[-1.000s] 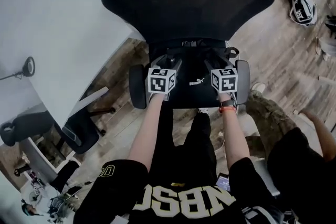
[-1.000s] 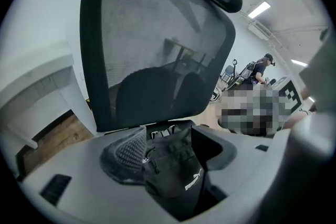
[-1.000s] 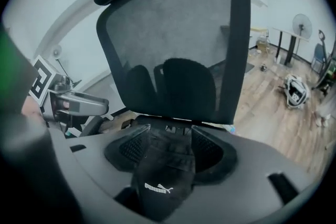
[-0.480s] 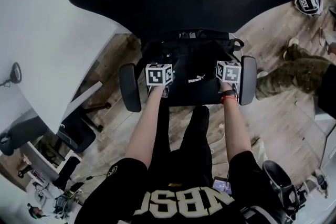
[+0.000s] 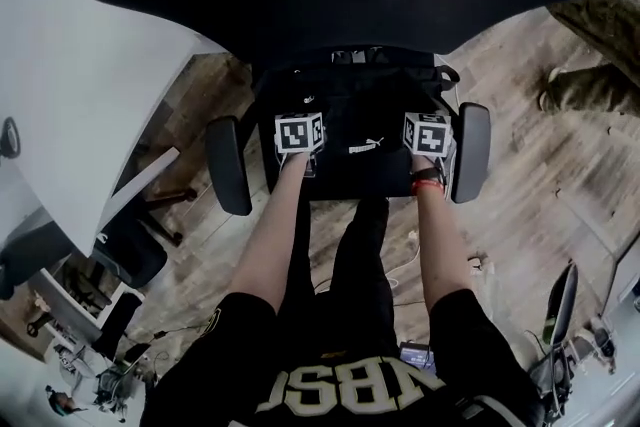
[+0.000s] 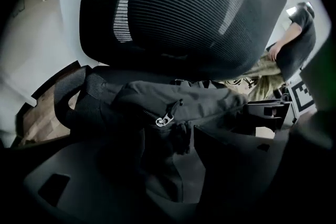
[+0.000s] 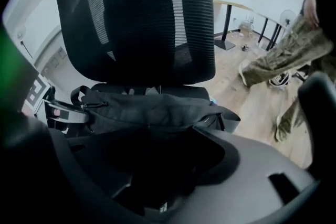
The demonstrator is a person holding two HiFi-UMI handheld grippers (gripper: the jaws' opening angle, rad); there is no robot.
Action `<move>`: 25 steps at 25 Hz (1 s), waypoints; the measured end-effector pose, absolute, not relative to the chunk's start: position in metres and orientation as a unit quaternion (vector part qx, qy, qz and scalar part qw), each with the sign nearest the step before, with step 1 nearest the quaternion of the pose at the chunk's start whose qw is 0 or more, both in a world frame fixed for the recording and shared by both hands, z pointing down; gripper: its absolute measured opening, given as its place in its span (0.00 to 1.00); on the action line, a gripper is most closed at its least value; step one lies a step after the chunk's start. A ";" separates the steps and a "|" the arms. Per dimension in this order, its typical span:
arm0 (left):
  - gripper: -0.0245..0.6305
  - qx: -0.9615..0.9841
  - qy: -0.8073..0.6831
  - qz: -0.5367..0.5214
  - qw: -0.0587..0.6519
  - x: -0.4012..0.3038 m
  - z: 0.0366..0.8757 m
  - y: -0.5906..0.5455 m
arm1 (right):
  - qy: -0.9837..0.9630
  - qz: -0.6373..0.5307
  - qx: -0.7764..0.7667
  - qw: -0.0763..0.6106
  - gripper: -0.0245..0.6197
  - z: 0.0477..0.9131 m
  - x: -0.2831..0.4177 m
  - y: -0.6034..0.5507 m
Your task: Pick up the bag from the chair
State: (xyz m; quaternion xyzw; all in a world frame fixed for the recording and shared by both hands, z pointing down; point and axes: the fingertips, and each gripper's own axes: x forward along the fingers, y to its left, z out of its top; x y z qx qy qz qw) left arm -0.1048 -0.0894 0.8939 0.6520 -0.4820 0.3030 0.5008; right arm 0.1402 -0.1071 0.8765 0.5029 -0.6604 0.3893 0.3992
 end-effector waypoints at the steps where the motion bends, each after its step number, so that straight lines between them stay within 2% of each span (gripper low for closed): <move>1: 0.52 0.648 -0.486 0.313 0.496 -0.107 0.898 -0.089 | -0.662 0.389 0.498 0.403 0.42 0.884 0.139 -0.105; 2: 0.51 0.643 -0.491 0.321 0.493 -0.109 0.902 -0.089 | -0.663 0.393 0.492 0.404 0.44 0.893 0.137 -0.101; 4: 0.37 0.633 -0.500 0.332 0.489 -0.114 0.906 -0.088 | -0.664 0.401 0.483 0.406 0.49 0.912 0.138 -0.091; 6: 0.35 0.631 -0.503 0.336 0.486 -0.115 0.909 -0.089 | -0.665 0.388 0.486 0.413 0.48 0.921 0.140 -0.089; 8: 0.31 0.635 -0.501 0.340 0.479 -0.115 0.912 -0.090 | -0.658 0.373 0.500 0.423 0.45 0.922 0.143 -0.093; 10: 0.29 0.637 -0.500 0.341 0.478 -0.115 0.914 -0.091 | -0.647 0.364 0.513 0.432 0.36 0.923 0.150 -0.096; 16: 0.24 0.636 -0.500 0.337 0.482 -0.115 0.913 -0.090 | -0.660 0.347 0.498 0.442 0.20 0.926 0.149 -0.097; 25: 0.13 0.659 -0.502 0.293 0.477 -0.108 0.883 -0.096 | -0.677 0.390 0.495 0.379 0.13 0.904 0.145 -0.104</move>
